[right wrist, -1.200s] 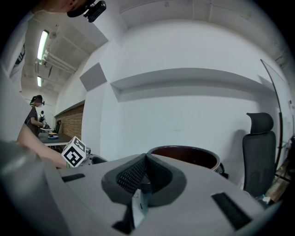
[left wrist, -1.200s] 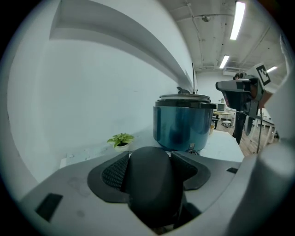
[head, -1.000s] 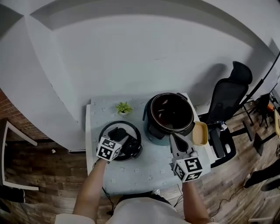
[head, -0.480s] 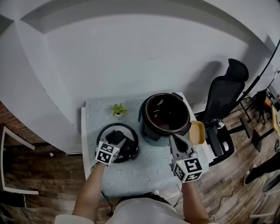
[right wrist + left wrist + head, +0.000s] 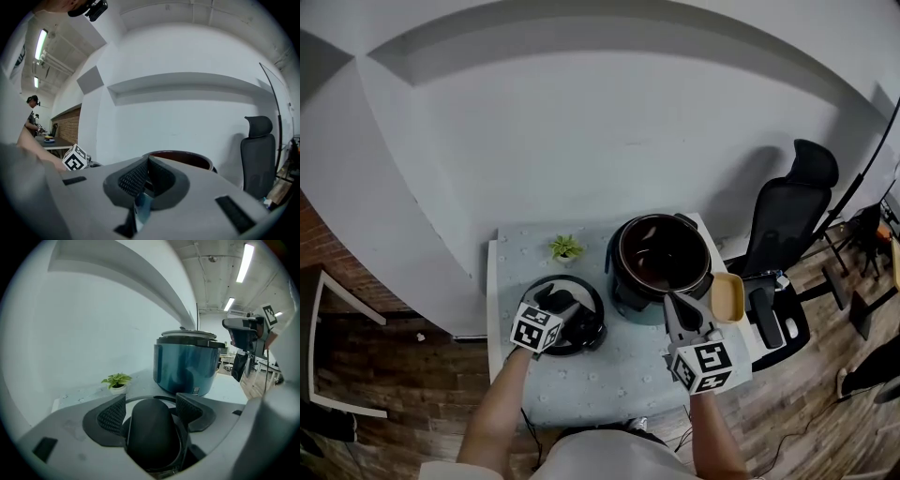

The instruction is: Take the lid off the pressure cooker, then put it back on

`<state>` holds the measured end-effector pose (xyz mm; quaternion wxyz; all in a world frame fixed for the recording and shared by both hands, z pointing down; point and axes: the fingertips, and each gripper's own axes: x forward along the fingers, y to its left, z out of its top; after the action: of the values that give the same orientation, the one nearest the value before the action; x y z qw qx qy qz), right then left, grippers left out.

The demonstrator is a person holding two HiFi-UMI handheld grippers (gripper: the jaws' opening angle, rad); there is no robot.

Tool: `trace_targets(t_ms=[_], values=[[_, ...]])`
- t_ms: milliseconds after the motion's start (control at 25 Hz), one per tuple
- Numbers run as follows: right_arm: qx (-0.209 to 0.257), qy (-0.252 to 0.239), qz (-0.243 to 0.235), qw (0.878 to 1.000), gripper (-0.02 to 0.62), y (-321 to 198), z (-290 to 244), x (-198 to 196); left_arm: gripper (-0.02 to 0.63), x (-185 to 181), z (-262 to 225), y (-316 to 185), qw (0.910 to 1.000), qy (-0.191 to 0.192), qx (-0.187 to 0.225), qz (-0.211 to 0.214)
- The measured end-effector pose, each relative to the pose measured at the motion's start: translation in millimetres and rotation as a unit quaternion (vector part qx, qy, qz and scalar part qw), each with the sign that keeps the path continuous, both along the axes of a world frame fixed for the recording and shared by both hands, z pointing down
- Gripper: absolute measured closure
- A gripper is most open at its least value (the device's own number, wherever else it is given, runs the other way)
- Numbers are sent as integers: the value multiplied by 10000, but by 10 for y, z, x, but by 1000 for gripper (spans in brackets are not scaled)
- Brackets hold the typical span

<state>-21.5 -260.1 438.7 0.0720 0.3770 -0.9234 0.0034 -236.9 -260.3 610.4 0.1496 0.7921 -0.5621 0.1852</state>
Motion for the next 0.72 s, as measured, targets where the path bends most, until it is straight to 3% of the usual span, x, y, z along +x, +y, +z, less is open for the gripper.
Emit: trace_targets(t_ms=[240,400,600,640,720], values=[[127,-111,-53,9998,595,-27,-120,-3,298,-124,-612,-25,9973,181,548,-456],[198,-169,-19,9997,595,-57,-179,27,299,-173,-1110,9,9894,536,1022,-886],[294,-214,82,9993,595,-136,-261,82,303,-75,-1529,78,9824,601,1459,-1001],[312,-210,101,9992,595,-150,-278,90,317,-46,-1590,94,9814,571,1542,-988],[338,-202,130,9991,595,-178,-305,103,414,15,-1694,132,9793,472,1721,-953]])
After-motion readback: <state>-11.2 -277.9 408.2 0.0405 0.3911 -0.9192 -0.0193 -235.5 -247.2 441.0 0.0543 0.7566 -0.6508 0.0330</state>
